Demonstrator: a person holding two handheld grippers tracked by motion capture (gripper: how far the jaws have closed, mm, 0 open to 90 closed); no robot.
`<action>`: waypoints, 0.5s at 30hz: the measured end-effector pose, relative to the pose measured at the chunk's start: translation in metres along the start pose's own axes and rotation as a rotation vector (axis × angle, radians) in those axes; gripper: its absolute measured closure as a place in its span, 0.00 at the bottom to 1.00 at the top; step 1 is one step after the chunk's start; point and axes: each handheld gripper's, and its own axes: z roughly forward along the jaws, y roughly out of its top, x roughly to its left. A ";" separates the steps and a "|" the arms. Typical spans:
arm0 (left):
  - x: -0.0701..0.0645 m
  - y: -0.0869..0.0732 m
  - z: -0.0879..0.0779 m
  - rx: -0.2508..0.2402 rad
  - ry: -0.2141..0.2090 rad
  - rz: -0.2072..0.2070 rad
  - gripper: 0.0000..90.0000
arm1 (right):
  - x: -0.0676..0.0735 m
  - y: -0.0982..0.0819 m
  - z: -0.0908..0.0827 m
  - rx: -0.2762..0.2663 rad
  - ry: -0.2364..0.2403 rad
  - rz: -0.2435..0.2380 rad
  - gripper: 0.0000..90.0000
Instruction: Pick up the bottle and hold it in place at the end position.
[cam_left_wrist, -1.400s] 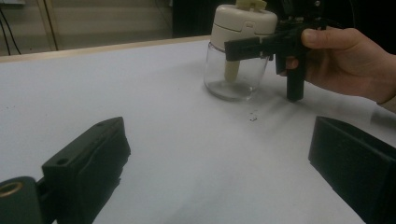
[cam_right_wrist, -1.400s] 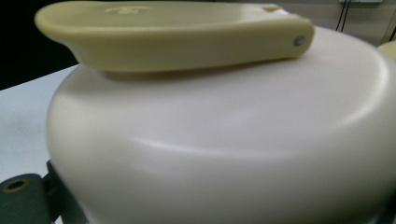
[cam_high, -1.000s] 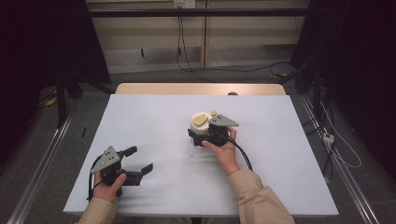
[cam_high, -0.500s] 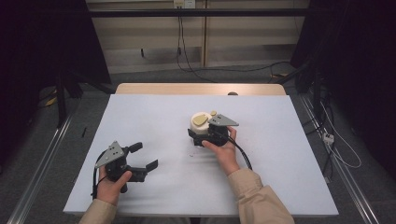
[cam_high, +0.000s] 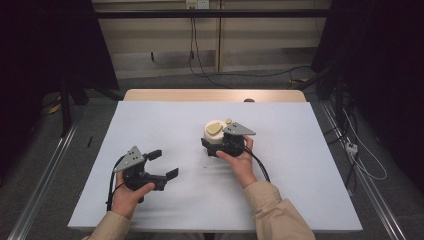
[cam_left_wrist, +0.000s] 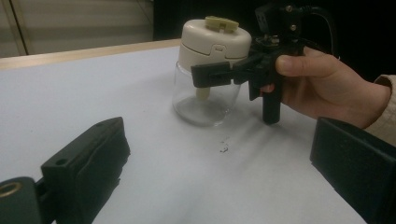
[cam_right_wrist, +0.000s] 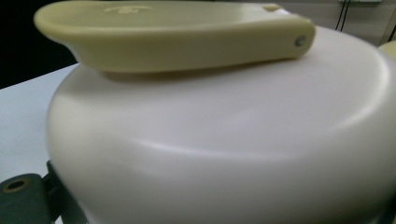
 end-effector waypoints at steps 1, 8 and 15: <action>0.000 0.001 0.001 0.004 0.000 -0.001 0.04 | 0.000 0.000 0.000 -0.001 0.001 0.001 0.07; -0.002 0.006 0.010 0.011 -0.004 -0.008 0.04 | 0.000 0.000 0.000 0.002 -0.001 -0.001 0.07; -0.006 0.009 0.018 0.016 -0.023 -0.007 0.04 | 0.000 0.000 0.000 0.003 0.002 -0.002 0.07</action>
